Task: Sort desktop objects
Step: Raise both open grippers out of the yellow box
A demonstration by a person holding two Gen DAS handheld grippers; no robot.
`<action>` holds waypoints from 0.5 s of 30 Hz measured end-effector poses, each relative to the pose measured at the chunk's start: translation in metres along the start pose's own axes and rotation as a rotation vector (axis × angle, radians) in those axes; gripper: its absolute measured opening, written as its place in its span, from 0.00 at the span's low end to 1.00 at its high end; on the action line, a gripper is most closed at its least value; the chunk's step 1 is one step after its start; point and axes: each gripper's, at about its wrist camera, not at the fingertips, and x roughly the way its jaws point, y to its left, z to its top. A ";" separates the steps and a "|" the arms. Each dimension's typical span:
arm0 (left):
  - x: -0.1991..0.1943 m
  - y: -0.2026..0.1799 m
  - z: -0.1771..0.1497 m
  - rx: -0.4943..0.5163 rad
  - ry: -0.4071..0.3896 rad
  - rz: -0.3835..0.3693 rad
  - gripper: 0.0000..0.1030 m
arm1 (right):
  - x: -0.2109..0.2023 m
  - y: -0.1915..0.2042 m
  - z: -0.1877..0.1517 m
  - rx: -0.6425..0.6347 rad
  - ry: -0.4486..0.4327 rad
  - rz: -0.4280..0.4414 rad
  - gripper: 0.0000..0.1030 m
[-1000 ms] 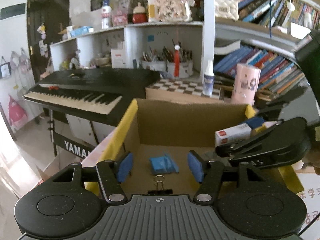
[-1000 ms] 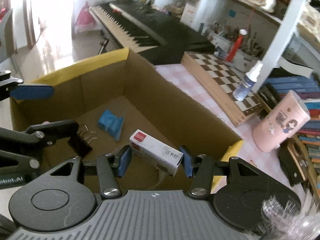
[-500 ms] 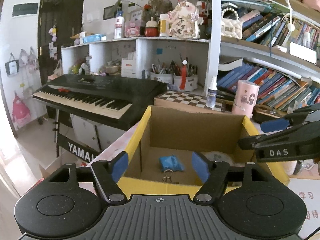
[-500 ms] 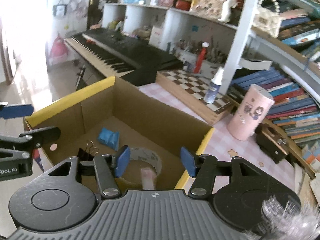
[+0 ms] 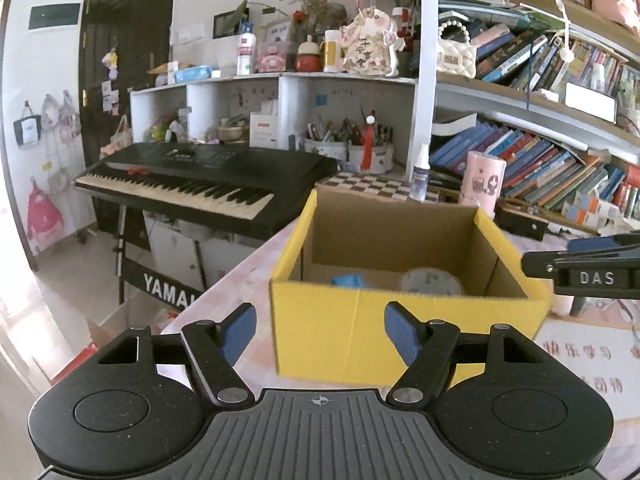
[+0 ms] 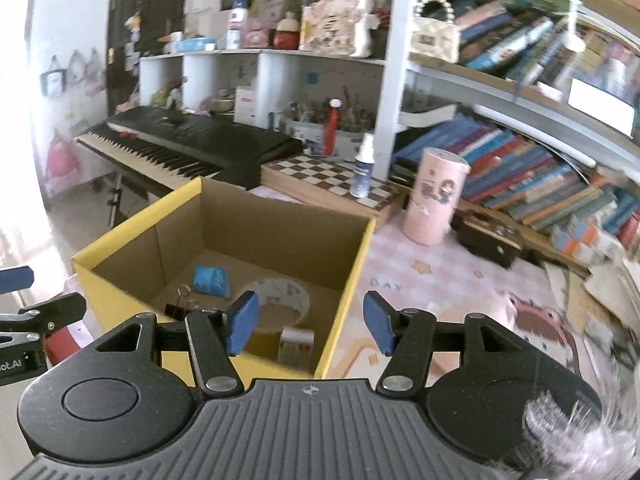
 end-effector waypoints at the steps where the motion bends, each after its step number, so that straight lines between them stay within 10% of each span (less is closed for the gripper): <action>1: -0.004 0.001 -0.003 0.004 0.005 0.001 0.71 | -0.006 0.003 -0.005 0.011 0.000 -0.009 0.54; 15: -0.042 0.017 -0.040 0.027 0.062 0.007 0.73 | -0.065 0.040 -0.071 0.143 0.039 -0.071 0.56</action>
